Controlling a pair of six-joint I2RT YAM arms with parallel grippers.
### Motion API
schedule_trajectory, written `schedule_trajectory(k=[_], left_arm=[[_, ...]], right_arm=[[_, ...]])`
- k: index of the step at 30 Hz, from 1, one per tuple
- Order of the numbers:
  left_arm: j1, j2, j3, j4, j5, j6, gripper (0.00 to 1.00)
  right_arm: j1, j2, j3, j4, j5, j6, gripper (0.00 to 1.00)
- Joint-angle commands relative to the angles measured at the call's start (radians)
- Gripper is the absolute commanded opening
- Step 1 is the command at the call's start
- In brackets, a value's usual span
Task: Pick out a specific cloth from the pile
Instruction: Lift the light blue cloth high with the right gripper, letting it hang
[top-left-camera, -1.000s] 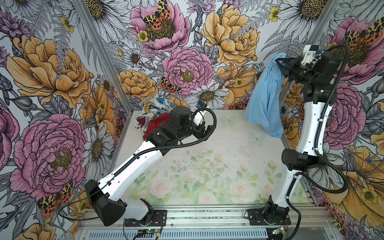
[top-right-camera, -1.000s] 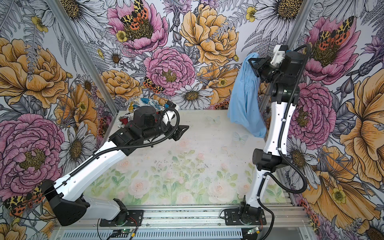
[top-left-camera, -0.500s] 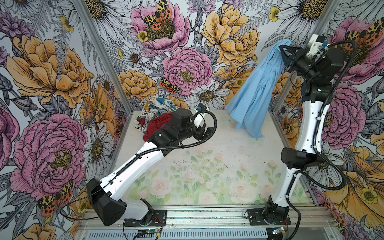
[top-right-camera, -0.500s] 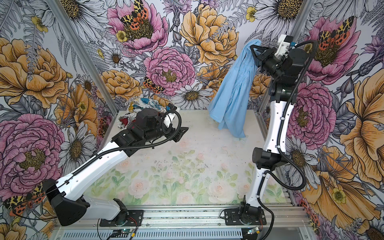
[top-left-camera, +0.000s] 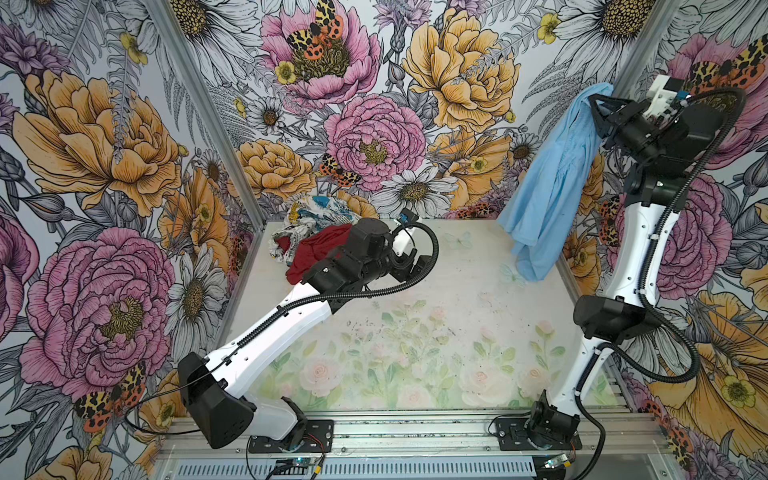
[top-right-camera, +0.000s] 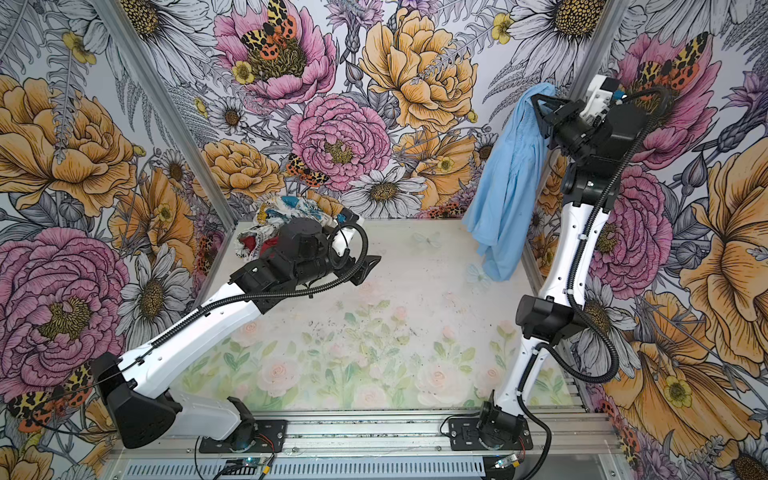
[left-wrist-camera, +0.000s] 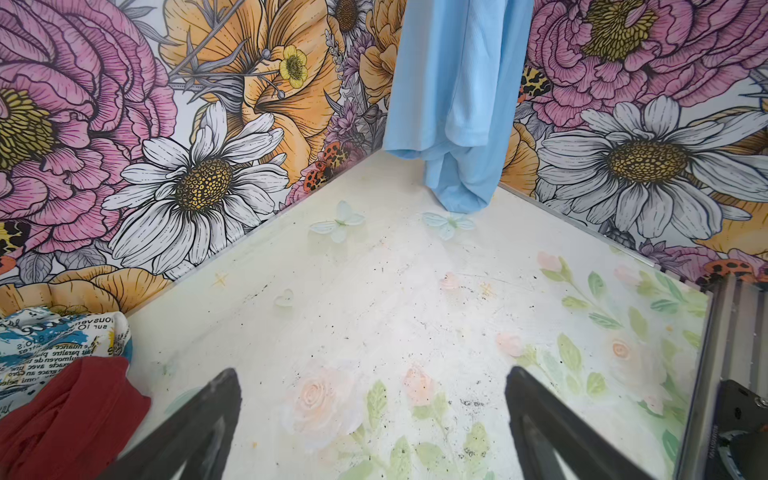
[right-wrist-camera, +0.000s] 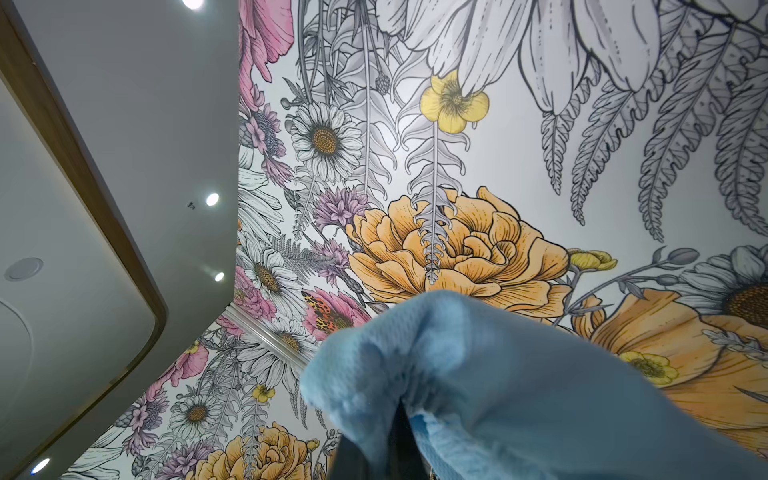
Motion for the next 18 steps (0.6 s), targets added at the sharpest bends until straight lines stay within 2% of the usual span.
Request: schedule_trajectory(k=[1, 4, 7, 10, 15, 18], left_arm=[[-0.008, 0.006, -0.011, 0.02, -0.019, -0.014, 0.99], [-0.009, 0.013, -0.011, 0.019, -0.019, -0.012, 0.99], [-0.012, 0.015, -0.014, 0.02, -0.024, -0.01, 0.99], [-0.014, 0.009, -0.022, 0.02, -0.032, -0.012, 0.99], [-0.015, -0.007, -0.046, 0.02, -0.051, -0.014, 0.99], [-0.014, -0.021, -0.061, 0.018, -0.062, -0.013, 0.99]], right_arm=[[0.009, -0.101, -0.141, 0.049, -0.045, -0.084, 0.0], [0.01, -0.141, -0.262, 0.048, -0.057, -0.132, 0.0], [0.034, -0.112, -0.258, 0.046, -0.081, -0.133, 0.0], [0.086, -0.044, -0.164, 0.044, -0.099, -0.115, 0.0], [0.184, 0.127, 0.137, 0.047, -0.068, -0.015, 0.0], [0.232, 0.167, 0.205, 0.061, -0.03, 0.002, 0.0]])
